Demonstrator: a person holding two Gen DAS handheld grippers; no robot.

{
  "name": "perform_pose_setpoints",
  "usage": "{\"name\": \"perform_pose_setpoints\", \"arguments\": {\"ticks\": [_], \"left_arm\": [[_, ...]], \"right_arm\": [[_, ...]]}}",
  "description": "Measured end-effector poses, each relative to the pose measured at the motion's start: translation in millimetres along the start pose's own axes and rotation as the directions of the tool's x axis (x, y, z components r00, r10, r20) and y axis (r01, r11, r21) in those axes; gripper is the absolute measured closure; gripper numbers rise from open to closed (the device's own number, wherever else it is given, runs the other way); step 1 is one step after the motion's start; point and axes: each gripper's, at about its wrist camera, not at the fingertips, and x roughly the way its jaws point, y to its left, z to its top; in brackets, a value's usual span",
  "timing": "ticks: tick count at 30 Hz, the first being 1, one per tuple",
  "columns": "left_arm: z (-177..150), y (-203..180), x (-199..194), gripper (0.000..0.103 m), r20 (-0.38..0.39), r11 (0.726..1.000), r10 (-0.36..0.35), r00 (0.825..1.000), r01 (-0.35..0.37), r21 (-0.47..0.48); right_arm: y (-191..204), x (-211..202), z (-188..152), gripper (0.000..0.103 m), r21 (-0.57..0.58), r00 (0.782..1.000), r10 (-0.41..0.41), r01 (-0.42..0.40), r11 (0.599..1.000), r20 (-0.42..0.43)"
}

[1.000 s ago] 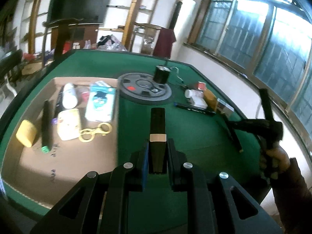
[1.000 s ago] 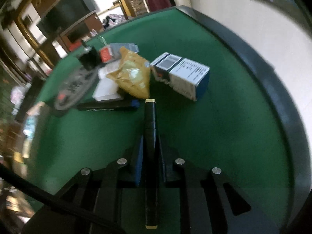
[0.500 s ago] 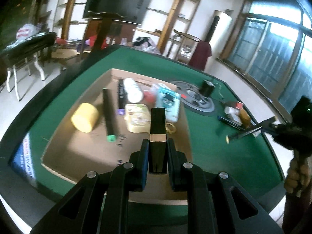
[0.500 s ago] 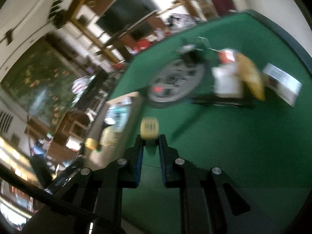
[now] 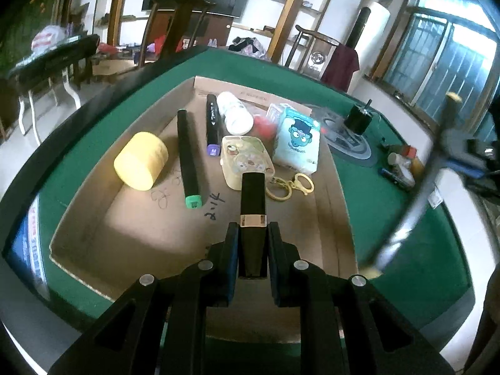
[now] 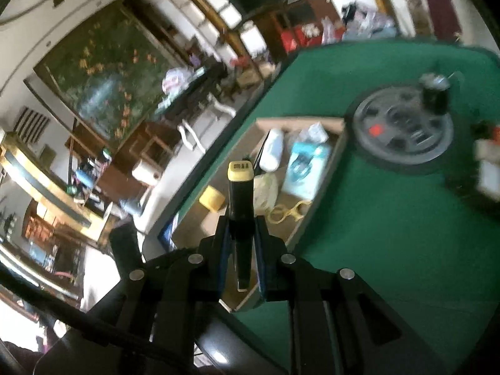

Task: Organize objects
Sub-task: 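Release the marker into the cardboard box with left tool while right tool releases its marker there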

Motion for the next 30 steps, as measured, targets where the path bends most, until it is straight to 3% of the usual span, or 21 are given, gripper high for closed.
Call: {"name": "perform_pose_setpoints", "arguments": {"ticks": [4,7,12,18,19,21,23,24,30], "left_arm": [[0.7,-3.6,8.1,0.089,-0.018,0.999,0.024,1.000,-0.023,0.022],[-0.9,-4.9,11.2,0.089,-0.014,0.998,0.044,0.999,-0.044,0.043],[-2.3,-5.6,12.7,0.089,0.000,0.996,0.058,0.998,-0.057,0.073],[-1.0,-0.9,9.1,0.087,0.007,0.999,0.019,1.000,-0.019,0.050],[-1.0,-0.8,8.8,0.085,0.006,0.999,0.016,1.000,-0.016,0.049],[-0.6,-2.1,8.2,0.072,0.004,0.998,0.004,1.000,-0.005,0.055],[-1.0,-5.0,8.2,0.058,0.002,0.997,0.000,1.000,0.000,0.071],[-1.3,-6.8,7.1,0.055,0.003,0.997,0.005,1.000,-0.005,0.074],[-0.1,-7.4,6.5,0.053,0.003,0.998,0.000,1.000,-0.001,0.066]], "right_arm": [[-5.7,53.2,1.0,0.089,0.021,0.995,-0.035,0.037,0.999,-0.089],[-14.1,79.9,8.0,0.088,0.042,0.992,-0.065,0.070,0.997,-0.108],[-22.3,102.0,18.2,0.088,0.061,0.983,-0.108,0.118,0.991,-0.145],[-24.7,118.1,15.2,0.088,0.045,0.967,-0.171,0.182,0.982,-0.188],[-25.9,119.5,15.3,0.088,0.045,0.964,-0.181,0.193,0.980,-0.195],[-30.6,118.2,16.6,0.086,0.071,0.964,-0.169,0.187,0.980,-0.207],[-34.9,113.9,20.1,0.078,0.093,0.966,-0.164,0.185,0.978,-0.198],[-37.4,111.2,22.7,0.068,0.100,0.968,-0.170,0.191,0.976,-0.186],[-48.1,114.6,41.9,0.066,0.120,0.959,-0.223,0.245,0.962,-0.175]]}}
